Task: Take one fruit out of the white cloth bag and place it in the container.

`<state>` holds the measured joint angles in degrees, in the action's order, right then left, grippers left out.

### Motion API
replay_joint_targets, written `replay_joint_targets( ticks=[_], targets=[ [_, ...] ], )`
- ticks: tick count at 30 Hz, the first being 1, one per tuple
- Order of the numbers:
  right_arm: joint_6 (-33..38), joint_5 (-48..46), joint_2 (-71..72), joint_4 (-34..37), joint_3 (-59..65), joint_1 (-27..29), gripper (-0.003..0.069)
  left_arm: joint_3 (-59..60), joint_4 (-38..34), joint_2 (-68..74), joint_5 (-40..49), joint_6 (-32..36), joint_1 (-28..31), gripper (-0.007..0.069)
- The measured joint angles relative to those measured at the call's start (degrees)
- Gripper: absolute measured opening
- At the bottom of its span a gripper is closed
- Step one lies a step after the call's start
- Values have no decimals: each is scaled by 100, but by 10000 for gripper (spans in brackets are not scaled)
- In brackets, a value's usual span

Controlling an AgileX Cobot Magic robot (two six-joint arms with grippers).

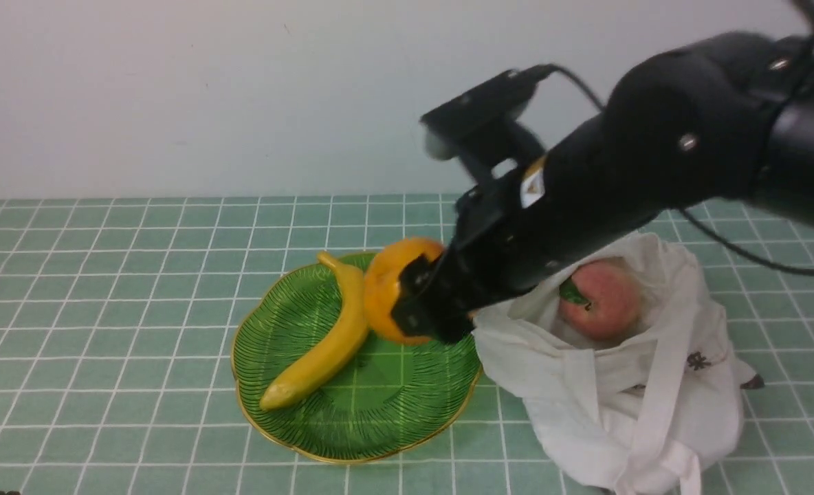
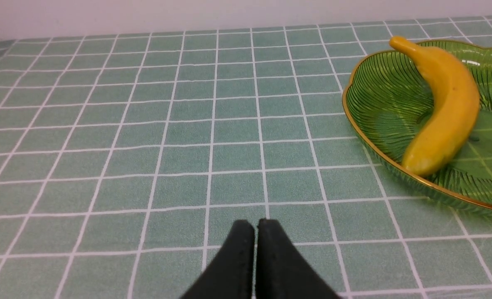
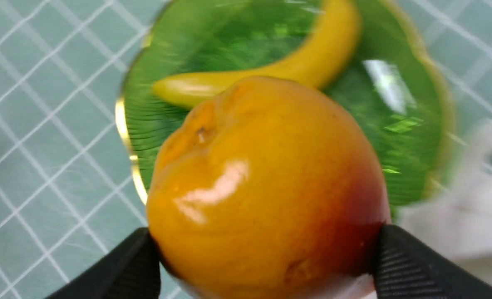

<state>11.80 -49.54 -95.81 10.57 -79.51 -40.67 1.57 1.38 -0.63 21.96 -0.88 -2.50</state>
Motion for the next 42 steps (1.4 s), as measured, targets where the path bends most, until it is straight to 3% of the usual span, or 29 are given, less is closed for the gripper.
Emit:
replay_joint_targets(
  ticks=[6,16,20,28,33,37,38,40,42],
  targets=[
    [77,466,-838,-209,0,-168,607,0,0,0,0,0,0,-8],
    [-494,874,-1286,-413,0,-178,629,0,0,0,0,0,0,-8],
    [-526,673,-1237,-615,0,-185,681,0,0,0,0,0,0,-8],
    [-714,-237,-777,-870,-530,-185,680,0,0,0,0,0,0,-8],
    [-1115,-1115,-114,-1423,-1097,-185,542,0,0,0,0,0,0,-8],
    [-1779,-1536,825,-1913,-1197,-185,295,0,0,0,0,0,0,-8],
    [-1779,-1536,825,-1913,-1197,-185,295,0,0,0,0,0,0,-8],
    [-2283,-1601,1514,-2198,-1199,-185,157,0,0,0,0,0,0,-8],
    [-2703,-1570,2036,-2389,-1138,-185,69,0,0,0,0,0,0,-8]
  ],
)
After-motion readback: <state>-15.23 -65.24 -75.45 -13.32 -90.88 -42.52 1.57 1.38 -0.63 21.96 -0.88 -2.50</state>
